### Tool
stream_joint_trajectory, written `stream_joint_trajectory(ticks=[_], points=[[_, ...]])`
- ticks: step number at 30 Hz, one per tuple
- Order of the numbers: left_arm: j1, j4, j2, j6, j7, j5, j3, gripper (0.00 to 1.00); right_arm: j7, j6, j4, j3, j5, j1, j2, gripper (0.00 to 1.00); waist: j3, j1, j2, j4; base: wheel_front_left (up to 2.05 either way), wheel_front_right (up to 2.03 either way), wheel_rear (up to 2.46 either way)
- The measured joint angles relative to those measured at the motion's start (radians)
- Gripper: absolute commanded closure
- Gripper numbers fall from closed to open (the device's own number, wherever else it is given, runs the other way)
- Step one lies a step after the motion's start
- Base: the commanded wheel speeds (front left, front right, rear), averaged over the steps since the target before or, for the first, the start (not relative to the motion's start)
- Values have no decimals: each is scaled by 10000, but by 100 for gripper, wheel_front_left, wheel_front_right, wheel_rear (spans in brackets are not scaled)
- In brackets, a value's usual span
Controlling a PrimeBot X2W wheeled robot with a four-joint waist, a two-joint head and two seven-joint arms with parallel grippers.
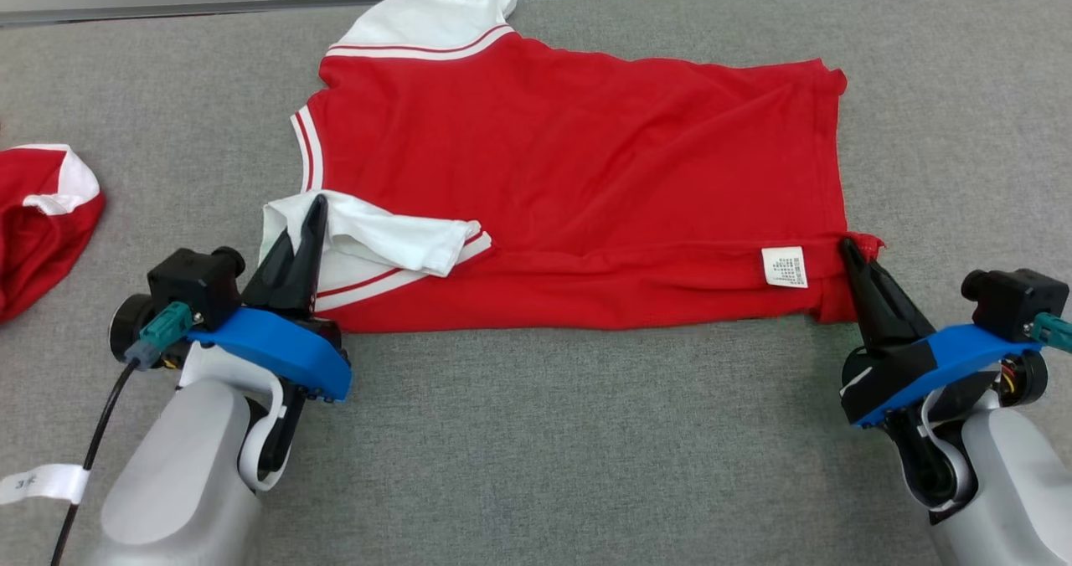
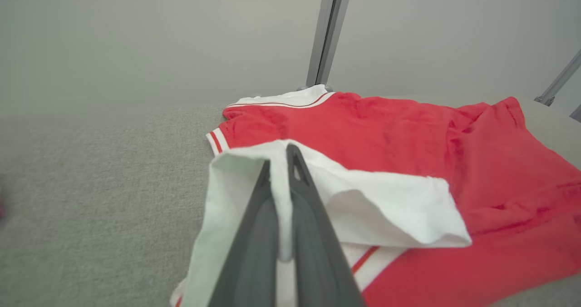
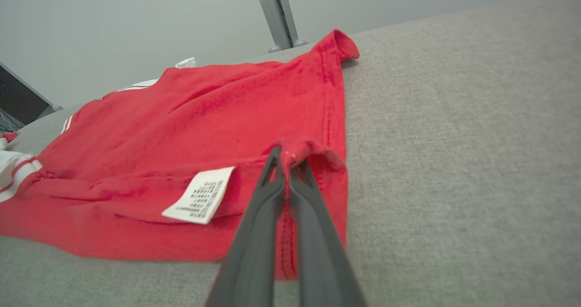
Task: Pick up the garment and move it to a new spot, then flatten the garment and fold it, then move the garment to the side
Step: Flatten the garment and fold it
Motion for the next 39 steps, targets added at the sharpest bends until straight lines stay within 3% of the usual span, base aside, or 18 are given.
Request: stream_joint_trajectory(ticks=[1,2,3,4,5,6,15,23,37,38,39], points=[[-146,182,-4,-19,-8,38,-36,100,-27,0,132,33,0,-114,-6,100,31,0,0,-2,0,0,0],[-263,347,-21,-33,-54,42,-82,100,-40,0,247,88,-4,-199,-17,82,51,0,0,-3,0,0,0],[-360,510,-56,-44,-86,40,-98,100,-127,0,343,127,-19,-271,-15,54,67,0,0,-5,0,0,0],[-451,665,-102,-46,-138,38,-104,73,-203,0,428,150,-27,-330,-15,0,75,0,0,-5,0,0,0],[-529,802,-150,-46,-188,42,-102,42,-255,0,500,165,-27,-358,-19,0,75,0,0,-3,0,0,0],[-584,926,-196,-46,-234,52,-109,0,-320,0,596,167,-25,-366,-25,0,61,0,0,9,0,0,0],[-45,1266,-263,61,-514,148,278,0,-566,0,625,-132,-313,464,-493,0,-429,-1,0,227,0,0,0],[915,1325,-163,121,-527,278,307,0,35,0,625,-209,-560,789,-403,0,-565,-3,0,266,0,0,0],[633,2638,-414,12,-393,121,-44,0,313,0,1622,451,-1164,84,-221,0,-453,-2,0,248,0,0,0],[595,2742,-449,-2,-393,90,-71,0,288,0,1720,487,-1158,27,-219,41,-474,-2,0,254,0,0,0],[538,2859,-508,-31,-387,-2,-90,0,265,0,1833,523,-1149,-23,-219,41,-501,-2,0,264,0,0,0]])
